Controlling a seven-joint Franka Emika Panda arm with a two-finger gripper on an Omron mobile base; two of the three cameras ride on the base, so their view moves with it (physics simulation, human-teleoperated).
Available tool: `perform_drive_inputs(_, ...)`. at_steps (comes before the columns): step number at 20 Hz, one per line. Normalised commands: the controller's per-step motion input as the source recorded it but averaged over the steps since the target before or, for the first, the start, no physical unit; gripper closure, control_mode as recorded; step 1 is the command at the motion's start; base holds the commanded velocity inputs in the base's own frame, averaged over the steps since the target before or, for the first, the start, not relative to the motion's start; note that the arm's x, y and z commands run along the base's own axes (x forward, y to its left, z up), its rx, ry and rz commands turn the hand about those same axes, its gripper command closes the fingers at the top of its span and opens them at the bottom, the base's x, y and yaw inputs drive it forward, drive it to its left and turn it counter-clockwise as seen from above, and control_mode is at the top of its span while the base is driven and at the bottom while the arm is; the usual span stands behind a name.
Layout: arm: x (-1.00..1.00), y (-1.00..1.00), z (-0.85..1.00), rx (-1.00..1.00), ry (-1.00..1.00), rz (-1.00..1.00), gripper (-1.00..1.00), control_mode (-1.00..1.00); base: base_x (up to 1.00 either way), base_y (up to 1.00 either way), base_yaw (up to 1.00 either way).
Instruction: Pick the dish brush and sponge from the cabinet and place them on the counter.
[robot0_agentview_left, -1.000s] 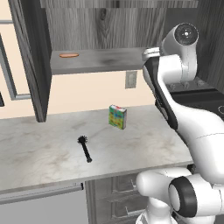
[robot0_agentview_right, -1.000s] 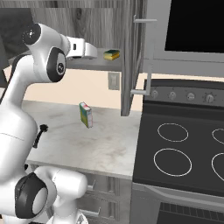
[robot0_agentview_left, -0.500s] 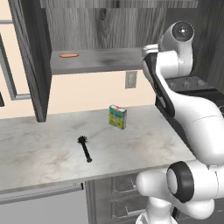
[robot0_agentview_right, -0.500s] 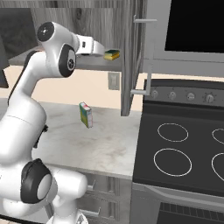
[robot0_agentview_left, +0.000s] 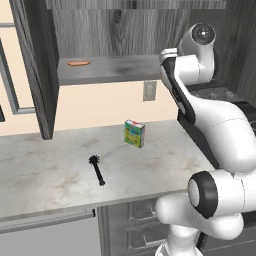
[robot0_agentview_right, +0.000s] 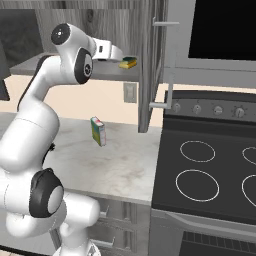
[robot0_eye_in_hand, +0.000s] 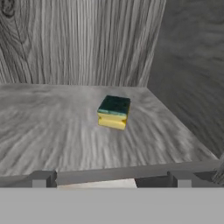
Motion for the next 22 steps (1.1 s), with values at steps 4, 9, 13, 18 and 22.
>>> perform_drive_inputs(4, 0.23, -0.02, 0.0, 0.0, 0.0, 0.0, -1.0, -1.0, 0.0, 0.0, 0.0)
perform_drive_inputs(9, 0.21, -0.03, -0.02, 0.0, 0.0, 0.0, -1.0, -1.0, 0.0, 0.0, 0.0)
perform_drive_inputs(13, 0.22, -0.08, -0.11, 0.0, 0.0, 0.0, -1.0, -1.0, 0.0, 0.0, 0.0)
perform_drive_inputs(18, 0.2, -0.1, -0.09, 0.0, 0.0, 0.0, -1.0, -1.0, 0.0, 0.0, 0.0)
perform_drive_inputs(22, 0.2, -0.02, 0.0, 0.0, 0.0, 0.0, -1.0, -1.0, 0.0, 0.0, 0.0)
